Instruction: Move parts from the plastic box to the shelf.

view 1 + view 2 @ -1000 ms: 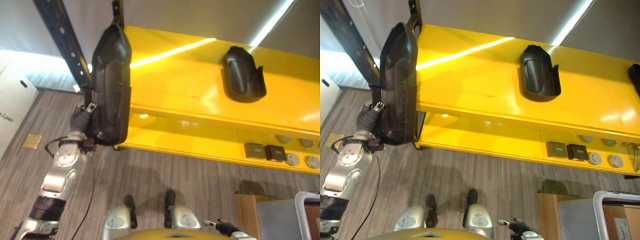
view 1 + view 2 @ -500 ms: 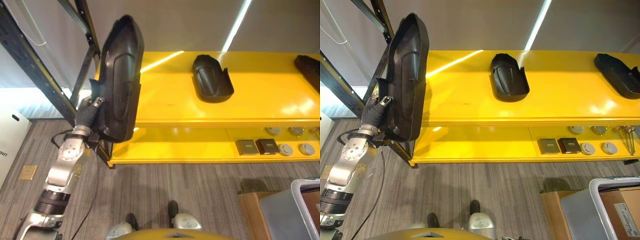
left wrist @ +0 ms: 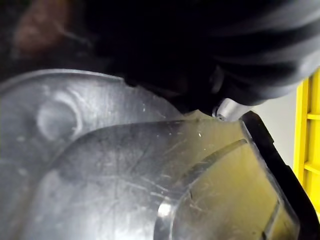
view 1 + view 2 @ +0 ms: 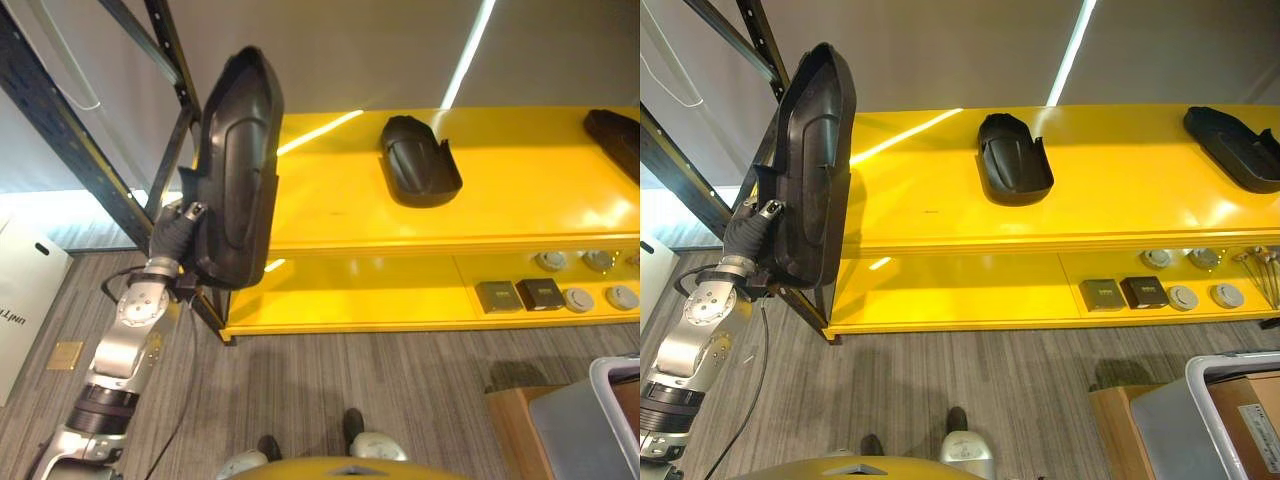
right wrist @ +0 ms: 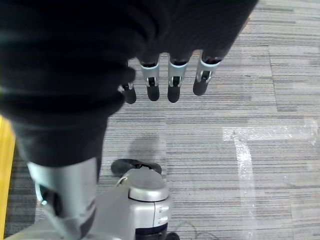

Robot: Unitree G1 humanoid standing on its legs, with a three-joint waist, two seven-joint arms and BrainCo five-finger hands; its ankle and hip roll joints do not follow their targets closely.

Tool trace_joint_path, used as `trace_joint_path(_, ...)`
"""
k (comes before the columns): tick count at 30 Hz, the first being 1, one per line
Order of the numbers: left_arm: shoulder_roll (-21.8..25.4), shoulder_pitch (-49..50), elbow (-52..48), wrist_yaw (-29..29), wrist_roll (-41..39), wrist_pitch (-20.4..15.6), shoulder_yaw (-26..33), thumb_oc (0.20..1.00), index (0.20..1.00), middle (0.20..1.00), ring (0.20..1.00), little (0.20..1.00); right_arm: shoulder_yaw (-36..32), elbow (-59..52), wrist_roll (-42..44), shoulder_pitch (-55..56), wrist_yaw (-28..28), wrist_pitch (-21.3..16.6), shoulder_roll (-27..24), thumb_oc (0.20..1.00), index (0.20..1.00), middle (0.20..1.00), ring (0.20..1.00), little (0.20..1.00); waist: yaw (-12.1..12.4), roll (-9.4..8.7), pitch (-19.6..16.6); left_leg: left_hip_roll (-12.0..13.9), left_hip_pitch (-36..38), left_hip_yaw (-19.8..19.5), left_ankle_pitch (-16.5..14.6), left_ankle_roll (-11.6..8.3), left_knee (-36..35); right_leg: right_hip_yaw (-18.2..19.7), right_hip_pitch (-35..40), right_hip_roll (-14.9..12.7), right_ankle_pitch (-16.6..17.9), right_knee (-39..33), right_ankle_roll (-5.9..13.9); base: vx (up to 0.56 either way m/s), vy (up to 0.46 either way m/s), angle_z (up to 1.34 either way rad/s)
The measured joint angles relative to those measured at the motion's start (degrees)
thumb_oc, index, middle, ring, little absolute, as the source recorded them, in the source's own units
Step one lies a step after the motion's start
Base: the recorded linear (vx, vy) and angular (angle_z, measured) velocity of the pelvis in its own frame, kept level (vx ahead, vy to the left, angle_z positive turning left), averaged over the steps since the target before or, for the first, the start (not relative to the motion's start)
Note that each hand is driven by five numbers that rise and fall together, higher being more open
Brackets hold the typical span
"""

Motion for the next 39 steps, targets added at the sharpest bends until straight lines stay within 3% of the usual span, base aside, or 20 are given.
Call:
trace_joint_path(4, 0.90, -2.98, 6.53, 4.13, 0.53, 3.12, -0.66, 0.200, 0.200, 0.200, 0.200, 0.200, 0.66, 0.04, 0.04, 0.30, 0.03, 0.10, 0.00, 1.000, 1.000, 1.000, 1.000, 1.000, -1.68, 0.31, -0.27, -0.07, 0.56, 0.29, 0.30, -0.03, -0.43, 0.14, 0.12, 0.02, 0.00, -0.11, 0.06, 0.09, 0.002, -0.03)
trace_joint_path(7, 2.92, -10.35, 21.51, 9.09, 1.53, 6.94, -1.30, 0.200, 0.200, 0.200, 0.200, 0.200, 1.67, -0.12, 0.10, 0.23, 0.05, 0.21, -0.38, 1.000, 1.000, 1.000, 1.000, 1.000, -4.28, 0.78, -0.66, -0.12, 1.41, 1.20, 0.79, -0.12, -1.63, 0.92, 0.11, 0.24, 0.19, -0.55, 0.35, 0.07, -0.018, -0.13)
trace_joint_path(10, 5.02, -17.72, 38.45, 10.82, 1.94, 8.25, -3.60, 0.200, 0.200, 0.200, 0.200, 0.200, 2.29, -0.27, 0.12, 0.88, 0.24, 1.36, -1.28, 1.000, 1.000, 1.000, 1.000, 1.000, -7.38, 1.10, -0.88, 0.11, 1.60, 2.56, 0.72, -0.21, -1.64, 1.76, -0.25, 0.56, 0.26, -0.55, 0.36, 0.09, -0.046, -0.22)
trace_joint_path(14, 5.65, -24.67, 49.14, 12.01, 2.04, 8.57, -6.01, 0.200, 0.200, 0.200, 0.200, 0.200, 3.02, -0.11, 0.12, 1.38, 1.02, 1.14, -2.84, 1.000, 1.000, 1.000, 1.000, 1.000, -9.06, 1.56, -0.59, 0.49, -0.76, 4.58, 0.79, -0.32, -1.08, 3.72, -3.78, 1.06, 0.98, 0.27, -0.37, -0.06, -0.045, -0.25)
trace_joint_path(18, 5.72, -28.09, 49.74, 12.16, 2.20, 8.54, -8.18, 0.200, 0.200, 0.200, 0.200, 0.200, 4.52, -0.08, 0.39, 0.16, 1.92, 0.06, -4.13, 1.000, 1.000, 1.000, 1.000, 1.000, -9.91, 1.66, 0.75, 0.71, -4.48, 4.91, 0.89, -0.20, 0.39, 4.64, -7.67, 1.13, 1.74, 1.36, -0.77, -0.13, -0.041, -0.10)
trace_joint_path(20, 5.73, -33.00, 49.74, 13.91, 2.30, 7.96, -9.15, 0.200, 0.200, 0.200, 0.200, 0.200, 5.10, -0.09, 1.21, -1.63, 2.49, -0.60, -4.86, 1.000, 1.000, 1.000, 1.000, 1.000, -10.50, 1.48, 3.98, 0.80, -6.44, 4.93, 1.09, -0.11, 1.12, 4.82, -9.40, 1.07, 1.88, 1.60, -0.74, -0.05, -0.066, 0.00)
trace_joint_path(24, 5.74, -37.24, 50.32, 14.83, 2.33, 7.82, -9.19, 0.200, 0.200, 0.200, 0.200, 0.200, 5.94, -0.22, 1.37, -2.95, 2.78, -1.49, -5.22, 1.000, 1.000, 1.000, 1.000, 1.000, -11.13, 1.39, 6.97, 1.68, -7.35, 5.06, 0.56, -1.14, 1.85, 5.11, -9.93, 1.79, 2.15, 1.39, -1.03, -0.01, -0.066, -0.05)
trace_joint_path(39, 8.36, -47.05, 60.83, 20.43, 3.09, 8.99, -11.04, 0.200, 0.200, 0.200, 0.200, 0.200, 6.75, -0.02, 3.57, -4.09, 3.85, -3.19, -5.21, 1.000, 1.000, 1.000, 1.000, 1.000, -12.07, 0.40, 9.19, 3.61, -7.99, 6.27, 0.70, -2.23, 2.66, 5.85, -10.78, 3.74, 2.70, 1.01, -2.55, 0.00, -0.029, -0.05)
